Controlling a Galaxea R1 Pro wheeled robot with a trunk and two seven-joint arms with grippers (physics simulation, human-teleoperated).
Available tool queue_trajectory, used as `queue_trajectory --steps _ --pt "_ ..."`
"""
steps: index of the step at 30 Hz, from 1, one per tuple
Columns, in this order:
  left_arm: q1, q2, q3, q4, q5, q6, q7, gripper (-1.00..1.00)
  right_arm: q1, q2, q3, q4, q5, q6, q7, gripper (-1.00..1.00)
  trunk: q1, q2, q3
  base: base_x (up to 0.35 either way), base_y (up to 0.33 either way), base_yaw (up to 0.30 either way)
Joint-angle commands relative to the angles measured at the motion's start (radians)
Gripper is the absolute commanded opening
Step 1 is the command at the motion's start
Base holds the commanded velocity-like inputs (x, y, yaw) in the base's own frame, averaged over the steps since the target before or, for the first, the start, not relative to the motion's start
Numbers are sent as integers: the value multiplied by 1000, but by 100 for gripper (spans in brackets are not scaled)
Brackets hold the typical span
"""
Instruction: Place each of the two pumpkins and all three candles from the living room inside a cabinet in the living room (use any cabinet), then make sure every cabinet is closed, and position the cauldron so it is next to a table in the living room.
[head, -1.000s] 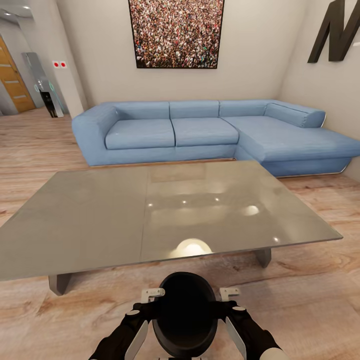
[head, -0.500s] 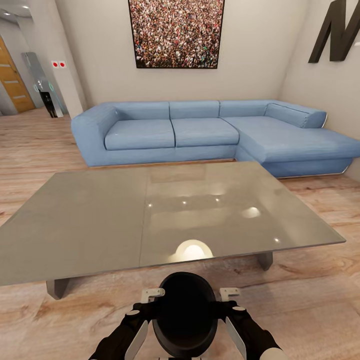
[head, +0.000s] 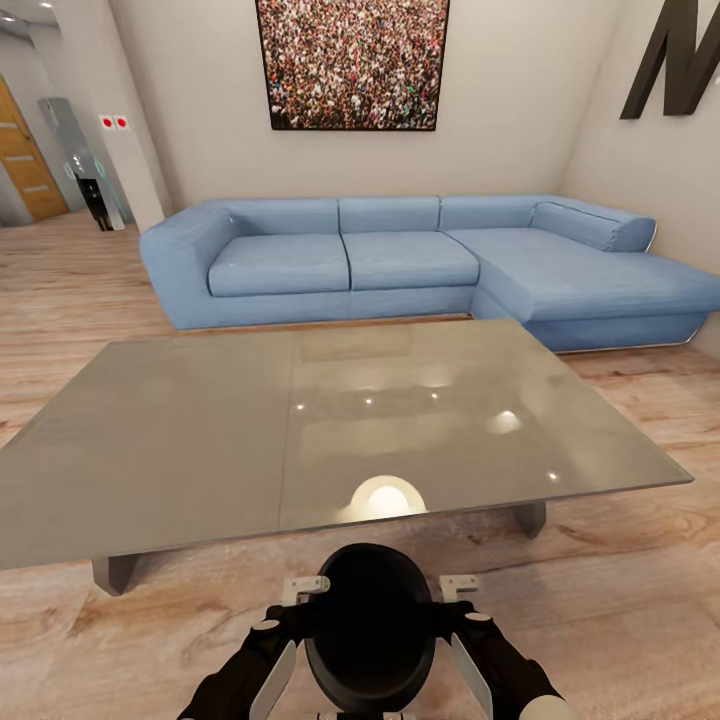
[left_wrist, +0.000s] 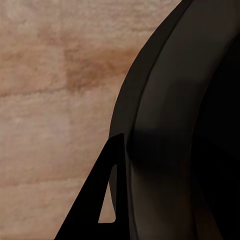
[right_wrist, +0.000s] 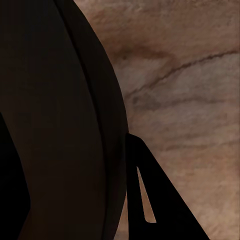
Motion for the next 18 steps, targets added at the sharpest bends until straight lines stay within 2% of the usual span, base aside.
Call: queue_trajectory --steps 1,10,11,17,18 --pt "0 1 -7 -3 1 5 10 -100 0 0 7 -2 -14 6 -3 -100 0 0 -1 0 0 0" --pt "0 1 -7 -3 1 5 10 -100 0 0 7 -4 -14 7 -3 -100 0 0 -1 0 0 0" --pt "0 1 -7 -3 1 5 10 -100 0 0 7 -4 -14 7 -3 100 0 0 -1 0 0 0" --pt "0 1 -7 -3 1 5 10 -100 0 0 7 -4 -14 8 -3 100 0 0 -1 0 0 0" --pt "0 1 -7 -3 1 5 10 100 0 0 7 -4 -14 8 -3 100 0 0 -1 0 0 0"
